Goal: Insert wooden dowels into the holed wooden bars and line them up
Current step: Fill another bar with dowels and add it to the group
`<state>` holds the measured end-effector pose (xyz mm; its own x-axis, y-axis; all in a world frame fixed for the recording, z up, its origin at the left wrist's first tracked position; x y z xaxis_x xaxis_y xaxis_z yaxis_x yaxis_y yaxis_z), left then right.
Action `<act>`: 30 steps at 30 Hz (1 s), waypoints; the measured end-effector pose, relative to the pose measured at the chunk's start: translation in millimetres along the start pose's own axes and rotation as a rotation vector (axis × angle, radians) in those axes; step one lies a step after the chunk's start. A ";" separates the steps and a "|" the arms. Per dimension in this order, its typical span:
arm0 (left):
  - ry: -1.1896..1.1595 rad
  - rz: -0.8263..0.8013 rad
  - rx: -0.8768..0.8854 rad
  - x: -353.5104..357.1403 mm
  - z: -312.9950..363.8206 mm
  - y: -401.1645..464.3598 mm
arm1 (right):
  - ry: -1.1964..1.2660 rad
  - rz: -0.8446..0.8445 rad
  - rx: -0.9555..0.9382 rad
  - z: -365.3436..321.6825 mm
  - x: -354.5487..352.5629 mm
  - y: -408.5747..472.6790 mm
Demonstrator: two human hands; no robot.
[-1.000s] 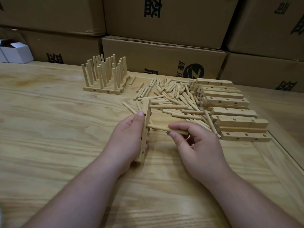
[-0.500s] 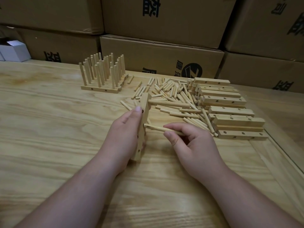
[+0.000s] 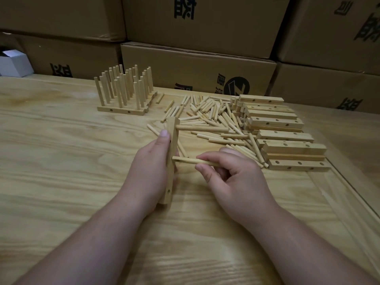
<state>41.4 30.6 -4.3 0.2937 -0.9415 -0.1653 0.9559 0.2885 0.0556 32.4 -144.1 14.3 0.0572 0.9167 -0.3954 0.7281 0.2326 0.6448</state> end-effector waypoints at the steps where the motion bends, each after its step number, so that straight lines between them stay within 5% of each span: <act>1: 0.016 0.010 0.019 0.8 0.8 -0.9 | -0.007 -0.003 -0.003 -0.4 -0.6 0.3; 13: 0.297 0.078 0.197 6.7 4.9 -6.3 | -0.103 -0.047 -0.016 -8.7 5.2 0.6; 23: 0.311 0.088 0.203 8.2 9.9 -10.7 | 0.034 -0.092 0.369 1.0 4.6 4.2; 26: 0.319 0.076 0.185 8.5 7.5 -9.8 | 0.052 -0.130 0.458 3.4 4.5 6.5; 30: 0.186 0.025 0.024 7.4 -3.1 -0.3 | -0.048 -0.199 0.351 -4.6 1.9 10.9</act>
<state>43.3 24.0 -8.6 0.3158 -0.8849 -0.3423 0.9484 0.3055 0.0851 37.2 -138.3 23.6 -0.0824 0.8469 -0.5253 0.9167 0.2712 0.2936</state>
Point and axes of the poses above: each hand's wrist, its own y-axis towards the middle knuckle, its own x-axis out of the palm, z = x × y, the point moved 3 cm from there along y, towards the middle knuckle, and after that the axes turned 11 degrees about y, right-handed, at the moved point
